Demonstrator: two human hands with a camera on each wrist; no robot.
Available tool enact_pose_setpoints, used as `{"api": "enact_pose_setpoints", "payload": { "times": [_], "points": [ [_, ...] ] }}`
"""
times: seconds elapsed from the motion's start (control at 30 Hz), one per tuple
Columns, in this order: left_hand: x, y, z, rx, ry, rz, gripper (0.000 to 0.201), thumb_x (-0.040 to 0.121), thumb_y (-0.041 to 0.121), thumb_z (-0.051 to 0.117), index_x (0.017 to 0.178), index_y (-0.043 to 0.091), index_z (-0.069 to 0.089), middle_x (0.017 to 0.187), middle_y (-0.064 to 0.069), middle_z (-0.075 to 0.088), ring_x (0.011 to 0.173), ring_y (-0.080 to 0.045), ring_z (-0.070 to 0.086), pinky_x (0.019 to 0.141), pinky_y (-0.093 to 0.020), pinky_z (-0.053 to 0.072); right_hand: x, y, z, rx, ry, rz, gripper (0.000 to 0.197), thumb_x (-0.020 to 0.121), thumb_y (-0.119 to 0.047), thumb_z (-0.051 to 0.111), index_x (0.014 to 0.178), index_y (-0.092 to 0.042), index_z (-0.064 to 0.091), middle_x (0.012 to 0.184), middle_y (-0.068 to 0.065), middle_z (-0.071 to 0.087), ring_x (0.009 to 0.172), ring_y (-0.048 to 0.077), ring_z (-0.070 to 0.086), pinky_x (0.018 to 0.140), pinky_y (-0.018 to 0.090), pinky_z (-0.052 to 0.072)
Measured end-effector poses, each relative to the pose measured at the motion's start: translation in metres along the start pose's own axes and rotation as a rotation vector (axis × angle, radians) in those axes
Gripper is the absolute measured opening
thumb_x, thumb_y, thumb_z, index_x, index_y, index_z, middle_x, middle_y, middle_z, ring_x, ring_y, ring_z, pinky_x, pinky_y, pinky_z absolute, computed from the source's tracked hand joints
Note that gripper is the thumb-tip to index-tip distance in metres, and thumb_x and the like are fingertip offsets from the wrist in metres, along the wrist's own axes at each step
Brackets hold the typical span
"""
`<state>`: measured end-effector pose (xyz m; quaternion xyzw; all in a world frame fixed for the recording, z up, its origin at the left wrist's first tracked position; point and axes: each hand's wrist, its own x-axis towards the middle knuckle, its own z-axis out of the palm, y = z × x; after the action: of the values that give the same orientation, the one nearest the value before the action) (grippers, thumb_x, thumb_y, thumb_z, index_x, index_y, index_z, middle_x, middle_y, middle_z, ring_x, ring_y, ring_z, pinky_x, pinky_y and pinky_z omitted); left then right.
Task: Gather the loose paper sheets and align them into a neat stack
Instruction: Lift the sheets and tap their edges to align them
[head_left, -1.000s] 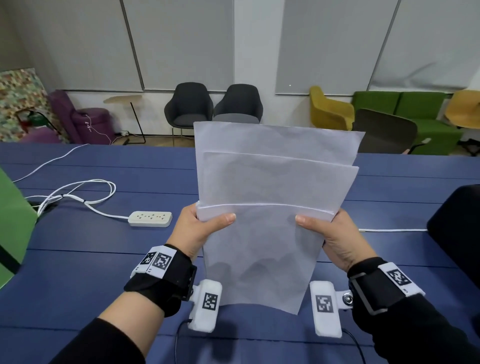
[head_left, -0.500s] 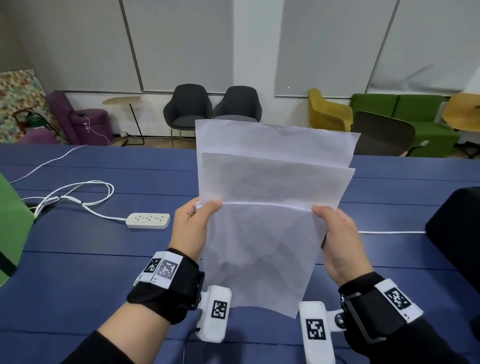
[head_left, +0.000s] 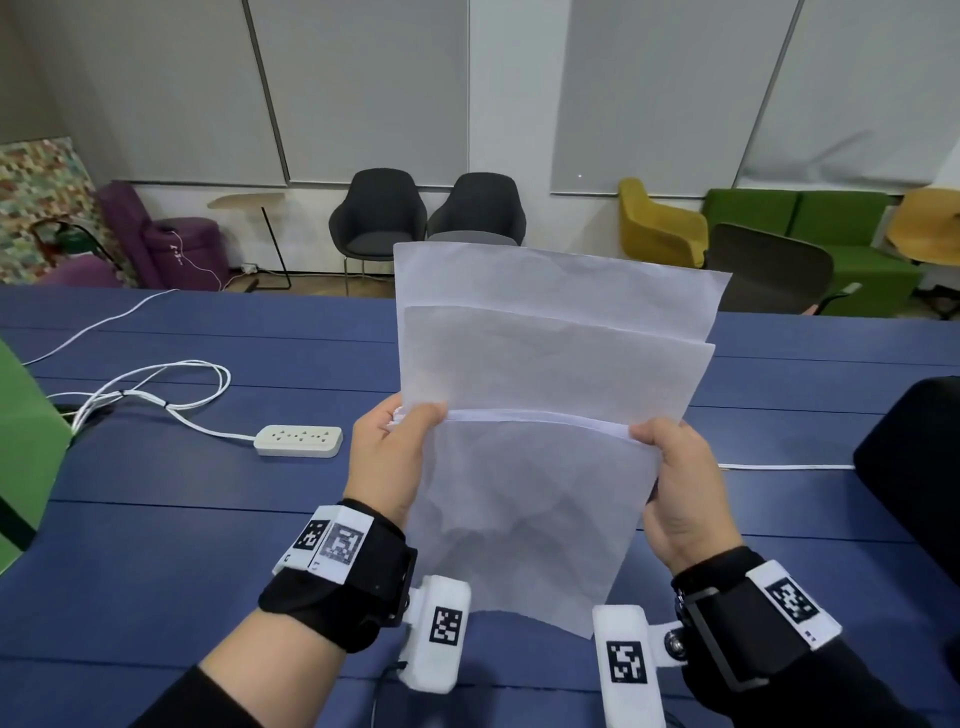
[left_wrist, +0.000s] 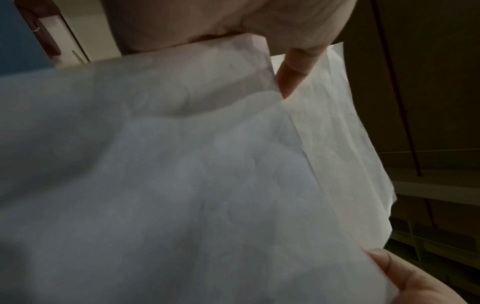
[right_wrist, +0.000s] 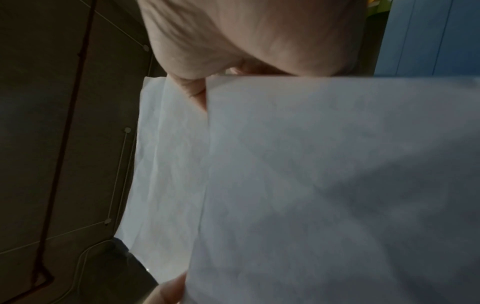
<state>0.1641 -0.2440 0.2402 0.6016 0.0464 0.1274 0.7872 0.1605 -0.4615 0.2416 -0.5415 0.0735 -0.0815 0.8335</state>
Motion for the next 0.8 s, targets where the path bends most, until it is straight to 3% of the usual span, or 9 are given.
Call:
{"api": "enact_pose_setpoints", "payload": {
  "times": [0.13,0.2,0.27,0.33,0.4,0.5,0.6,0.7,0.8],
  "points": [
    [0.004,-0.002,0.001,0.003,0.035,0.011,0.023,0.064,0.012,0.053,0.050,0.021,0.037,0.059,-0.002,0.034,0.065,-0.023,0.031,0.059,-0.031,0.025,-0.002,0.001,0.000,0.013,-0.044,-0.100,0.027,0.090,-0.003,0.043,0.066,-0.014,0.048,0.053,-0.011,0.056,0.048,0.005,0.055,0.053,0.026,0.041],
    [0.003,-0.001,0.000,-0.013,0.018,0.029,0.017,0.063,0.012,0.051,0.053,0.016,0.039,0.054,0.002,0.038,0.058,-0.019,0.034,0.055,-0.029,0.026,-0.003,0.008,-0.003,0.024,-0.110,-0.159,0.019,0.091,-0.031,0.055,0.089,-0.013,0.061,0.086,-0.003,0.069,0.080,0.012,0.066,0.076,0.035,0.052],
    [0.000,-0.004,-0.002,-0.054,-0.046,0.055,0.013,0.067,0.020,0.057,0.067,0.009,0.050,0.067,-0.005,0.047,0.067,-0.019,0.044,0.059,-0.029,0.033,-0.006,0.015,-0.008,-0.142,-0.133,-0.222,0.046,0.073,-0.051,0.067,0.105,-0.019,0.058,0.107,0.001,0.067,0.100,0.017,0.062,0.090,0.039,0.048],
    [-0.002,-0.011,-0.009,-0.023,-0.126,0.105,0.033,0.069,0.037,0.064,0.084,0.008,0.059,0.082,-0.006,0.060,0.079,-0.018,0.056,0.068,-0.027,0.045,-0.011,0.023,-0.013,-0.279,-0.123,-0.272,0.048,0.064,-0.044,0.069,0.106,-0.027,0.053,0.105,-0.008,0.066,0.097,0.005,0.064,0.085,0.024,0.052],
    [-0.003,-0.019,-0.015,0.103,-0.148,0.155,0.039,0.068,0.043,0.069,0.094,0.014,0.066,0.090,0.008,0.072,0.086,-0.010,0.067,0.076,-0.021,0.052,-0.013,0.034,-0.019,-0.346,-0.115,-0.256,0.050,0.067,-0.026,0.078,0.107,-0.034,0.049,0.106,-0.010,0.067,0.097,0.002,0.066,0.079,0.016,0.053],
    [-0.008,-0.028,-0.016,0.182,-0.137,0.120,0.020,0.074,0.014,0.079,0.092,0.016,0.071,0.088,0.005,0.078,0.086,-0.009,0.072,0.076,-0.025,0.054,-0.010,0.043,-0.022,-0.392,-0.100,-0.177,0.047,0.079,0.003,0.070,0.111,-0.027,0.052,0.110,0.001,0.069,0.102,0.016,0.068,0.077,0.019,0.056],
    [-0.008,-0.028,-0.014,0.203,-0.128,0.139,0.023,0.076,-0.002,0.073,0.080,0.020,0.072,0.077,0.011,0.077,0.077,-0.004,0.072,0.071,-0.017,0.054,-0.005,0.039,-0.017,-0.382,-0.089,-0.156,0.035,0.084,0.003,0.064,0.113,-0.014,0.056,0.109,0.006,0.071,0.097,0.016,0.070,0.076,0.021,0.055],
    [-0.006,-0.020,-0.013,0.172,-0.136,0.164,0.017,0.070,0.010,0.080,0.084,0.016,0.075,0.084,0.004,0.078,0.083,-0.012,0.073,0.078,-0.026,0.057,-0.005,0.027,-0.013,-0.316,-0.117,-0.186,0.036,0.086,0.005,0.061,0.117,-0.012,0.054,0.110,0.006,0.070,0.092,0.009,0.070,0.075,0.020,0.056],
    [-0.004,-0.013,-0.013,0.124,-0.148,0.183,0.037,0.058,0.032,0.081,0.092,0.018,0.072,0.092,0.000,0.078,0.090,-0.017,0.072,0.080,-0.030,0.057,-0.010,0.017,-0.011,-0.257,-0.134,-0.189,0.042,0.079,-0.001,0.070,0.113,-0.021,0.053,0.115,0.006,0.069,0.106,0.020,0.068,0.089,0.035,0.054]
  ]
}}
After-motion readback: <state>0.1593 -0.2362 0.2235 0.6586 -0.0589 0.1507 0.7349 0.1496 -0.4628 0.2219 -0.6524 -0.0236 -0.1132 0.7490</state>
